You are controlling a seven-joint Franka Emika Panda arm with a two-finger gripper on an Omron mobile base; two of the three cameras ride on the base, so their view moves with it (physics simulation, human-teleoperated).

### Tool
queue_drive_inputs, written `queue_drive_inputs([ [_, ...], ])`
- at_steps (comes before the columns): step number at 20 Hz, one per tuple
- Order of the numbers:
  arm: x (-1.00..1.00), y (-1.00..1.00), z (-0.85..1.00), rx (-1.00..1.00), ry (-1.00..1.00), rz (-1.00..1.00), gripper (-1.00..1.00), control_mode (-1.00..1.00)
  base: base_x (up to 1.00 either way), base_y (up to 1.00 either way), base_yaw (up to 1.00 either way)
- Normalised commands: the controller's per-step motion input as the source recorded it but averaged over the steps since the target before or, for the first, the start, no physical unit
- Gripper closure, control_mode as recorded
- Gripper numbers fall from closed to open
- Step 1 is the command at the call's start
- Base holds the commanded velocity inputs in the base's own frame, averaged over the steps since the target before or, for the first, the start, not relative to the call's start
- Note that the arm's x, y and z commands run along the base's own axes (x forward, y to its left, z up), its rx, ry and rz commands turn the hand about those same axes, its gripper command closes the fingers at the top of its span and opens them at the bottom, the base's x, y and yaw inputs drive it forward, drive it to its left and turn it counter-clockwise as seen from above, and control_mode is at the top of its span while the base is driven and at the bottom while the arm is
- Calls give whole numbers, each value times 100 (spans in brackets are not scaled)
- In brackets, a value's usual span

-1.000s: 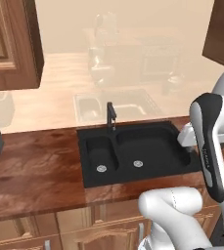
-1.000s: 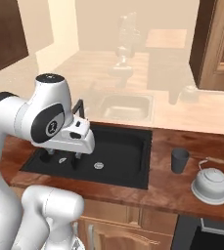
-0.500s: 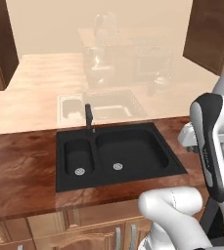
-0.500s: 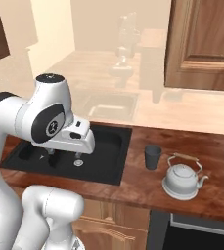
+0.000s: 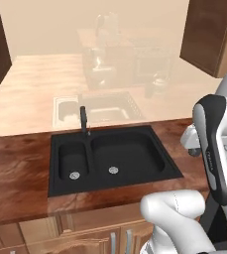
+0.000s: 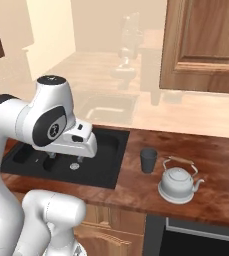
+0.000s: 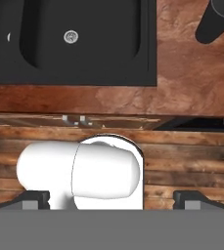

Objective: Place the glass cup in the left basin and the kettle in the right basin of the sink.

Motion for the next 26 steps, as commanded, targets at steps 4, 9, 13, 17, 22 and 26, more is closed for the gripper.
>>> queue_drive_inputs([
  [4, 0, 0, 0, 0, 0, 0, -100, 100, 34, -2, 0],
  [9, 0, 0, 0, 0, 0, 0, -100, 100, 35, 0, 0],
  [13, 0, 0, 0, 0, 0, 0, -100, 100, 45, 0, 0],
  [17, 0, 0, 0, 0, 0, 0, -100, 100, 41, 0, 0],
  [22, 0, 0, 0, 0, 0, 0, -100, 100, 50, 0, 0],
  [26, 0, 0, 0, 0, 0, 0, -100, 100, 20, 0, 0],
])
